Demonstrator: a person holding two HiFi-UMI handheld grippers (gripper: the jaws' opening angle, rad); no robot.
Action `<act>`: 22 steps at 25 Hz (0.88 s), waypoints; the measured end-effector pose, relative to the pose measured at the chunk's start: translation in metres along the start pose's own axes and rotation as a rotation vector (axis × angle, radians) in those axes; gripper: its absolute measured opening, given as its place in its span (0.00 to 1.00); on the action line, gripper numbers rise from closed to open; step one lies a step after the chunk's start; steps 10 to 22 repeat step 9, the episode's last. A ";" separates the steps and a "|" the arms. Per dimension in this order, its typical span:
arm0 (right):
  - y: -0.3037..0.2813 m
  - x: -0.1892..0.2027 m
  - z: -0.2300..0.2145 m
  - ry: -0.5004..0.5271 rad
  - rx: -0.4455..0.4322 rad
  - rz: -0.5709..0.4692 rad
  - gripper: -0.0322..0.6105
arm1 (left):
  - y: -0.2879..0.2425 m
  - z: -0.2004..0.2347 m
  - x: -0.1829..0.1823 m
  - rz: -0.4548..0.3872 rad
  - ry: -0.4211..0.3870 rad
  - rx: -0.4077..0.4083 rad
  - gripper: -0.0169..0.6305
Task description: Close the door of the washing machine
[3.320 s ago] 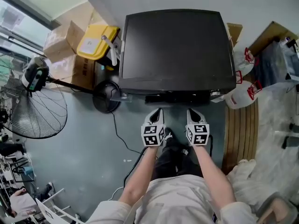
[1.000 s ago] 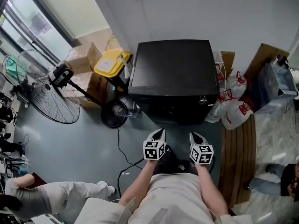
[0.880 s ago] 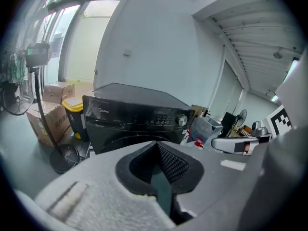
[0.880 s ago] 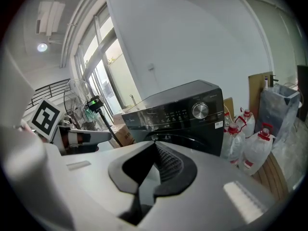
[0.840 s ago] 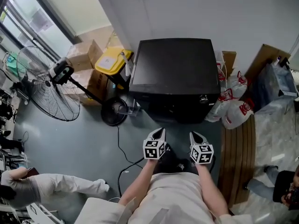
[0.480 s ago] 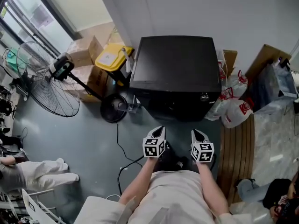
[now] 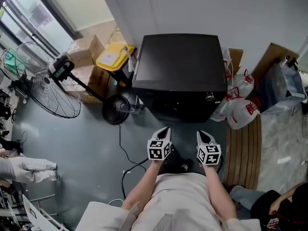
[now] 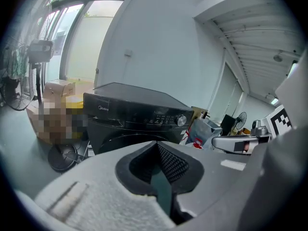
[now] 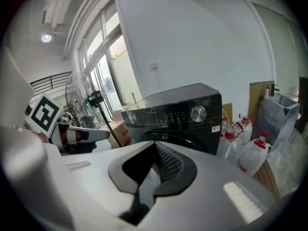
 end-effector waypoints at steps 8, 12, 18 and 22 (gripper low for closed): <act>-0.002 0.001 0.005 -0.002 -0.009 0.005 0.05 | 0.003 0.006 0.005 0.017 0.015 -0.004 0.03; -0.002 0.001 0.006 -0.001 -0.011 0.006 0.05 | 0.004 0.007 0.006 0.020 0.019 -0.001 0.03; -0.002 0.001 0.006 -0.001 -0.011 0.006 0.05 | 0.004 0.007 0.006 0.020 0.019 -0.001 0.03; -0.002 0.001 0.006 -0.001 -0.011 0.006 0.05 | 0.004 0.007 0.006 0.020 0.019 -0.001 0.03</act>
Point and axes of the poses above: the fingertips, and each gripper's own axes: y backward along the fingers, z to its left, x out of its underside, the point moved 7 cm from there along y, backward along the fingers, and after that the axes turned 12 degrees about -x, right-handed, at the moved point
